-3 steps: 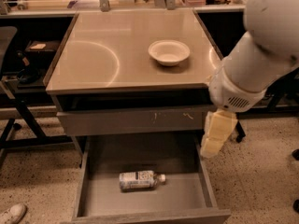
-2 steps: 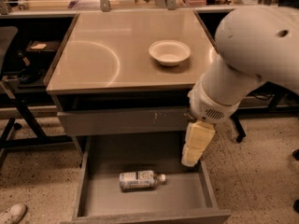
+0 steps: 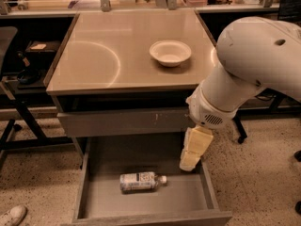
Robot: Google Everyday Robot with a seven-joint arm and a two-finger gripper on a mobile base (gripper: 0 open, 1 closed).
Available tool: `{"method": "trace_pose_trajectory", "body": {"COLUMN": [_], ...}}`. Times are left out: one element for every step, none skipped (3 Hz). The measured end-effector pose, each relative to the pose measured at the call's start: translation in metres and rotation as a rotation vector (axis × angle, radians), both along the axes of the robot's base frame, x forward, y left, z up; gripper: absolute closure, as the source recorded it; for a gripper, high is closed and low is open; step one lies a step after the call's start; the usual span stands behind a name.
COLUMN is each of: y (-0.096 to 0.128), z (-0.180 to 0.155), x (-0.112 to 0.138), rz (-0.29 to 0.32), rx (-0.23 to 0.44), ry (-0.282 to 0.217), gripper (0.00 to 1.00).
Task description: Pick blue plastic bottle from middle drawer and place on counter
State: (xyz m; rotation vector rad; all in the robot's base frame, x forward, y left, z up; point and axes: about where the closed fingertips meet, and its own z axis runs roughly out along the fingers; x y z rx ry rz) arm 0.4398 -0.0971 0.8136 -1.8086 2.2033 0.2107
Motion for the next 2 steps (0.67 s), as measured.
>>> {"method": "trace_pose_trajectory", "body": {"y": [0.031, 0.064], "z": [-0.049, -0.098], "x": [0.006, 0.028], "rz": [0.017, 0.000], "rx": [0.024, 0.047], "ry": [0.021, -0.002], "gripper": [0.00, 0.00]}}
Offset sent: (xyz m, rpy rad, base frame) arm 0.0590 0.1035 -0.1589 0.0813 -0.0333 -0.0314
